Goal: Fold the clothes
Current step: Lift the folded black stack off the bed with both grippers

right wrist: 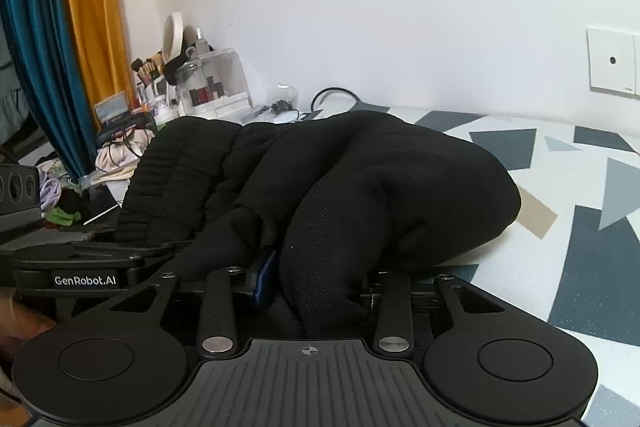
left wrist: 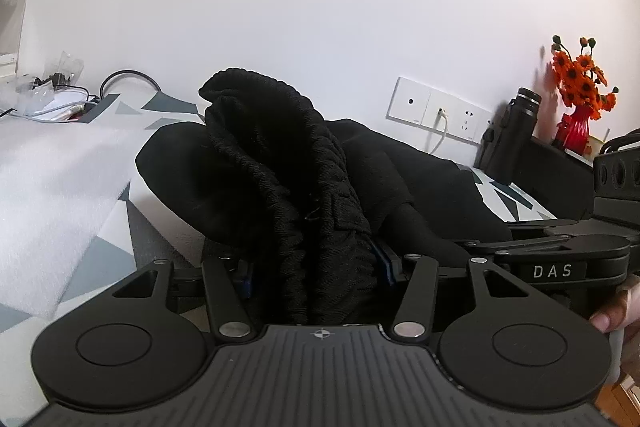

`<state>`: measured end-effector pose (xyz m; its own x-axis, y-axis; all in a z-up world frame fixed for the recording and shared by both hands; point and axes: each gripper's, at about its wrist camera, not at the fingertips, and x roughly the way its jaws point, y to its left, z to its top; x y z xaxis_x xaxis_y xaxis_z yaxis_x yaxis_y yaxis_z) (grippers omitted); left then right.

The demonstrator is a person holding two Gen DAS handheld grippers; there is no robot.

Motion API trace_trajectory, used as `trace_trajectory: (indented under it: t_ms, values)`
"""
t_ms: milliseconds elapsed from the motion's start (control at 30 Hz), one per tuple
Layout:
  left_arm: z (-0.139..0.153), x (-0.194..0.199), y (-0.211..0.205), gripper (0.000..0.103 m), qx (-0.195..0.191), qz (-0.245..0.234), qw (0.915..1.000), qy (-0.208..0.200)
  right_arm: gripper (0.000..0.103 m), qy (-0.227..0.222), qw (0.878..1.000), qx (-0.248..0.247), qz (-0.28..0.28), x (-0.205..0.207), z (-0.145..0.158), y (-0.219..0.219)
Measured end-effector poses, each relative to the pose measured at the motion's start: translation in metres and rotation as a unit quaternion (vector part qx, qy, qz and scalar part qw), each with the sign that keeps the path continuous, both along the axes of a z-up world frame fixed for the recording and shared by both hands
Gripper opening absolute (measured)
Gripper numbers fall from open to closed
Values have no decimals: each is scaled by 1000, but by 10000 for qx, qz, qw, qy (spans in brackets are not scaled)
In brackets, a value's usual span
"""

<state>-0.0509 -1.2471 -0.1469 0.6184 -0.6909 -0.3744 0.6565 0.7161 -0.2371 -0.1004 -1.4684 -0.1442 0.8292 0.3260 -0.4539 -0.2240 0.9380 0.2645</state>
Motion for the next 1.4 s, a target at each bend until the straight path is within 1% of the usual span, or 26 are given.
trace_trajectory:
  t_ms: [100, 167, 233, 300, 367, 433, 500, 567, 600, 700, 767, 867, 1067, 1133, 1200, 1233, 1267, 1333, 1400]
  values:
    - [0, 2, -3, 53, 136, -25, 9999, 12, 33, 110, 9999, 21, -3, 3, -1, -6]
    - [0, 6, -2, 55, 236, -25, 9996, 136, 35, 230, 9997, 52, -40, 5, -2, -11]
    - [0, 11, 0, 58, 421, -37, 9989, 206, 40, 329, 9994, -58, -86, 6, -3, -14]
    - [1, 16, 5, 61, 605, 37, 9976, 343, 48, 511, 9984, -112, -194, 8, -5, -18]
    - [0, 23, 14, 67, 640, 121, 9960, 607, 53, 721, 9970, -14, -288, 11, -8, -23]
    - [-1, 30, 23, 71, 621, 192, 9942, 855, 57, 895, 9954, 100, -332, 15, -11, -27]
    - [-1, 33, 33, 76, 613, 253, 9928, 1001, 62, 994, 9944, 135, -334, 17, -14, -31]
    - [0, 32, 40, 84, 695, 306, 9919, 1021, 64, 1045, 9939, 148, -319, 20, -17, -30]
    - [1, 31, 43, 85, 742, 323, 9916, 1005, 66, 1055, 9939, 137, -301, 20, -17, -30]
    - [3, 30, 51, 90, 857, 316, 9903, 1045, 66, 1091, 9936, 125, -258, 22, -18, -30]
    - [1, 34, 56, 94, 834, 325, 9883, 1234, 67, 1122, 9933, 134, -235, 23, -18, -30]
    - [-3, 41, 62, 96, 726, 300, 9856, 1497, 68, 1160, 9929, 157, -198, 24, -17, -31]
    - [-5, 42, 55, 103, 966, 236, 9856, 1370, 69, 1144, 9934, 4, -119, 24, -17, -29]
    - [-5, 40, 52, 103, 991, 198, 9860, 1327, 67, 1102, 9938, -122, -79, 24, -17, -26]
    - [-5, 37, 48, 102, 1005, 156, 9865, 1285, 60, 1066, 9941, -186, -18, 22, -16, -23]
    - [-5, 36, 46, 94, 1012, 135, 9867, 1264, 58, 1050, 9943, -188, 14, 22, -16, -22]
    - [-4, 35, 45, 84, 1019, 114, 9869, 1243, 55, 1029, 9945, -193, 51, 21, -16, -22]
    - [-4, 32, 41, 76, 1001, 125, 9878, 1187, 51, 982, 9948, -219, 126, 20, -16, -20]
    - [-5, 29, 40, 74, 970, 172, 9887, 1128, 48, 944, 9950, -257, 185, 20, -15, -18]
